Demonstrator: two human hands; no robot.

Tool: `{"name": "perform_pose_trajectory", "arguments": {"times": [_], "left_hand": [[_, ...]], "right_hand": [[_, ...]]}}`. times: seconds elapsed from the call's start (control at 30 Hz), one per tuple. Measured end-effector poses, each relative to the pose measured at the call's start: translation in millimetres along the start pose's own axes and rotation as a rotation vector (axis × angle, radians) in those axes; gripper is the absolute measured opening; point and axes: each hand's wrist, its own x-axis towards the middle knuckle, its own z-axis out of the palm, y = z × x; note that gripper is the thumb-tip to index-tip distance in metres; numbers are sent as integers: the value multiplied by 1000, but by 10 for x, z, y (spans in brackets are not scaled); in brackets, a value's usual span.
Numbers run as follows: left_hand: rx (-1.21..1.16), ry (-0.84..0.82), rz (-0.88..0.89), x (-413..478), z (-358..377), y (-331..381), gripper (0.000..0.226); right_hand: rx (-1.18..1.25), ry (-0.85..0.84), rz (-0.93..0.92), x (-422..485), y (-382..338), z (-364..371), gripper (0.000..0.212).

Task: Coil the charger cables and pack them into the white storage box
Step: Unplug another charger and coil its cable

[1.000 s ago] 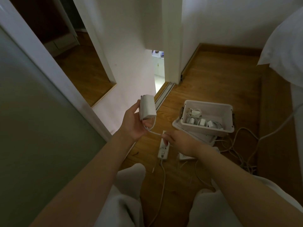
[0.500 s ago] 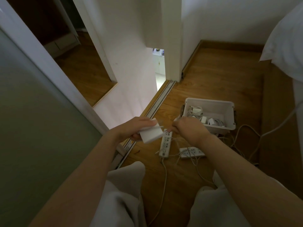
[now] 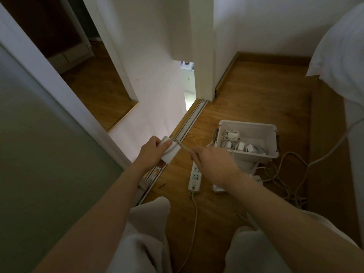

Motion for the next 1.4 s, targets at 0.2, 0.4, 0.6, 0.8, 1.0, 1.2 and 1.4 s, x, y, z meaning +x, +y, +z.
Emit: {"name": "perform_pose_trajectory", "arguments": {"times": [0.2, 0.4, 0.6, 0.8, 1.0, 1.2, 1.4], "left_hand": [[-309, 180, -146, 64, 68, 61, 45], [-1165, 77, -279, -24, 32, 238, 37], [-1560, -105, -301, -90, 1, 334, 34], [-1017, -382, -65, -134, -37, 352, 43], [-530, -486, 47, -126, -77, 286, 43], [-266, -445, 75, -93, -114, 233, 49], [-26, -223, 141, -71, -25, 205, 34]], "right_hand": [[56, -122, -109, -37, -276, 246, 23], [147, -191, -116, -79, -321, 349, 30], [213, -273, -64, -34, -138, 336, 22], [265, -351, 14, 60, 225, 124, 23], [227, -174, 19, 82, 480, 18, 35], [175, 61, 37, 56, 606, -125, 34], [-14, 229, 44, 55, 555, -159, 31]]}}
